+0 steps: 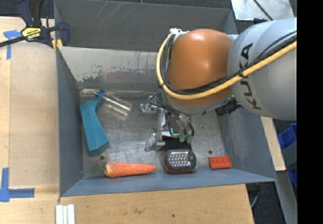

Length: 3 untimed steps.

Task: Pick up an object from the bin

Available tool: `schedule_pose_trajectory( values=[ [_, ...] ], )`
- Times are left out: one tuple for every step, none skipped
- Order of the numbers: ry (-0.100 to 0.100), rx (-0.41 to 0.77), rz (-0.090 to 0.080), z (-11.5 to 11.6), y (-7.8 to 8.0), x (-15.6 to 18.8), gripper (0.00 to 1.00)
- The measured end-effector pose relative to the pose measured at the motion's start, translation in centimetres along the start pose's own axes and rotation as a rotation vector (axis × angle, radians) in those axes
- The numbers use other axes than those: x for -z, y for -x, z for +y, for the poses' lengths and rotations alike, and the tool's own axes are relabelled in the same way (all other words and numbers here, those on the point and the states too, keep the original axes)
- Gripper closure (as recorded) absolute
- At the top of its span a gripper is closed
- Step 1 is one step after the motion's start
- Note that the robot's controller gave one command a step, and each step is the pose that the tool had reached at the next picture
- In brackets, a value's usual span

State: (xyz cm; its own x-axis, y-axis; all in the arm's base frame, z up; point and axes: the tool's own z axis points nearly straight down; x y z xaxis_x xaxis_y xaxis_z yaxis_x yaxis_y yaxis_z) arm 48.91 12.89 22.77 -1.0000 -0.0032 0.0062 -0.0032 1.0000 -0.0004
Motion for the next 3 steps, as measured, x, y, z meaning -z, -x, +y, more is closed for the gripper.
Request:
schedule_pose_trajectory(
  values=[
    [0.001, -0.002, -0.009, -0.1, 0.2, 0.4, 0.00],
    [0.002, 0.064, -0.015, -1.5, 1.6, -4.0, 0.00],
    [0.000, 0.135, -0.005, -5.3, 4.8, -6.1, 0.00]
  ],
)
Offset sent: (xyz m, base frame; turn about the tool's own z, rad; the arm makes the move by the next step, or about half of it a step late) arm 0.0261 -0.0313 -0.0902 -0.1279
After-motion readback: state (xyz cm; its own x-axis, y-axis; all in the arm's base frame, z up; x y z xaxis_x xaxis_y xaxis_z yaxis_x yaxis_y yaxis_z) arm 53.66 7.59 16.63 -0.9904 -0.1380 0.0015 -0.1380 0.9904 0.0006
